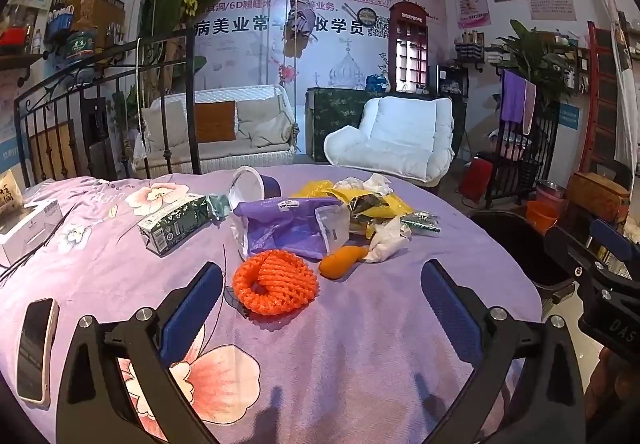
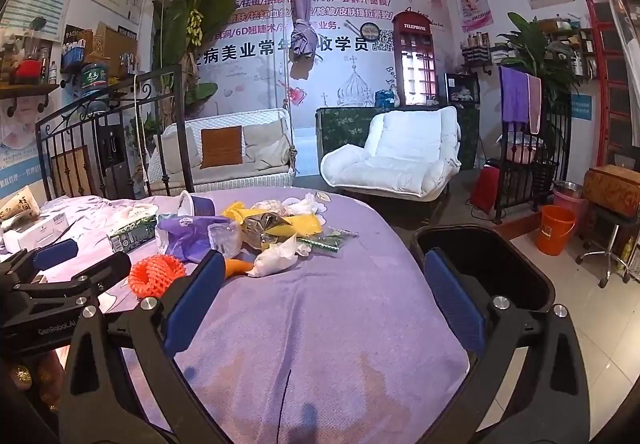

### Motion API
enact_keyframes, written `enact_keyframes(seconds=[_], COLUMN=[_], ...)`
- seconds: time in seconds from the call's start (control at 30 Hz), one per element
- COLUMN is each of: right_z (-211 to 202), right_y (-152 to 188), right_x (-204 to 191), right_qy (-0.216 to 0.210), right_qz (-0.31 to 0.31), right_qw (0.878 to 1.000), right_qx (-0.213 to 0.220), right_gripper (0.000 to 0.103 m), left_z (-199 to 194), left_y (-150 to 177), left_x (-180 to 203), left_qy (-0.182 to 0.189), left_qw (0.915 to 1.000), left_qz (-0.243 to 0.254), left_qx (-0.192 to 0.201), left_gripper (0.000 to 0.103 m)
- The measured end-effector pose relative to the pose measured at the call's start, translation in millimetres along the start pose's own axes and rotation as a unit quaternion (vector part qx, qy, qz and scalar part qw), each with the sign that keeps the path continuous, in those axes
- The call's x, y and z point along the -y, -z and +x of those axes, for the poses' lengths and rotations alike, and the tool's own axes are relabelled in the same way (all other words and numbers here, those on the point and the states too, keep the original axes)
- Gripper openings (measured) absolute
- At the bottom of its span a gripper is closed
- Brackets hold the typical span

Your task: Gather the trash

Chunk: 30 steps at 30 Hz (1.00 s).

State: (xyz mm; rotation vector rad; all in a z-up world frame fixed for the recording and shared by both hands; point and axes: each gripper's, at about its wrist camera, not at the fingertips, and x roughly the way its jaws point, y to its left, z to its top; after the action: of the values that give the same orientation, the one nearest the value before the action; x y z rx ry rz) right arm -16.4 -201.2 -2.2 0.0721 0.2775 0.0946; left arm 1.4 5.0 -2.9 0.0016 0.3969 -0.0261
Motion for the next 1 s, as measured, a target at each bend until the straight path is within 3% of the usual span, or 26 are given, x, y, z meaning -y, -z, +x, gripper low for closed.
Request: enact_keyframes(seconds=[1.0], right_z=[7.7], right_y=[2.3], right_x=[-6.5], right_qy=[-0.009], right_qz=[0.004], right_qw=[1.000], right_qx=[-0.008], right_gripper=[0.098], left_z=[4.7], left_y=[3.3], left_x=[-5.0], left_qy=[-0.002], left_qw=[1.0000], left_qz=[-0.002], left_qx=[-0.009], left_gripper=[0.099])
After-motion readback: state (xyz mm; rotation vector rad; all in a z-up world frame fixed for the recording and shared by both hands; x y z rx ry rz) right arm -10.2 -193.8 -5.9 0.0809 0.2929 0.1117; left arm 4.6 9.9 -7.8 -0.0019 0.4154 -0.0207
